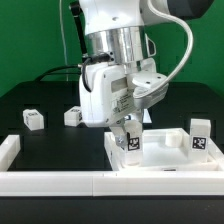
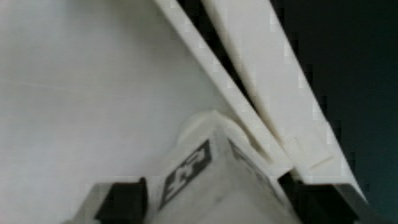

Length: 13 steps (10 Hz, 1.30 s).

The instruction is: Assemble square table

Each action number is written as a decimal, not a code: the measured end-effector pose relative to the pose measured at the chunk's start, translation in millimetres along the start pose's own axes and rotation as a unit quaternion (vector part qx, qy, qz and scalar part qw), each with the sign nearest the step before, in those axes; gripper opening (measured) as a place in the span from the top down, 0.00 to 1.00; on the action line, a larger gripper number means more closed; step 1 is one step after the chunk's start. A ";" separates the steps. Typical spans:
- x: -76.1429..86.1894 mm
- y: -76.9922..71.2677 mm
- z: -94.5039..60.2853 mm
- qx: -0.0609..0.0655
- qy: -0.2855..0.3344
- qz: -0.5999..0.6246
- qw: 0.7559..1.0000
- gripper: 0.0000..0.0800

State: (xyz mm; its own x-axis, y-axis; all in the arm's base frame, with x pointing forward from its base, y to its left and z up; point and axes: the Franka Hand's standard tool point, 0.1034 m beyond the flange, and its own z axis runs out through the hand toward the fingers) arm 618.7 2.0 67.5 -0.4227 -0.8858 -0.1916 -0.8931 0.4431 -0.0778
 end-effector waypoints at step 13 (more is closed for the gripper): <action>-8.2 3.1 2.1 -0.049 0.047 -0.714 0.697 0.19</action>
Offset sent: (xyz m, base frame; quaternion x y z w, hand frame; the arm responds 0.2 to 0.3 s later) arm 0.0000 0.0000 0.0000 0.0000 0.0000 -0.1938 0.9810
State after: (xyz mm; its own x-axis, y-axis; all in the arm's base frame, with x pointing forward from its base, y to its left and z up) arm 619.7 11.0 66.8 0.9038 -0.4206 0.0790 -0.4173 -0.9071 -0.0551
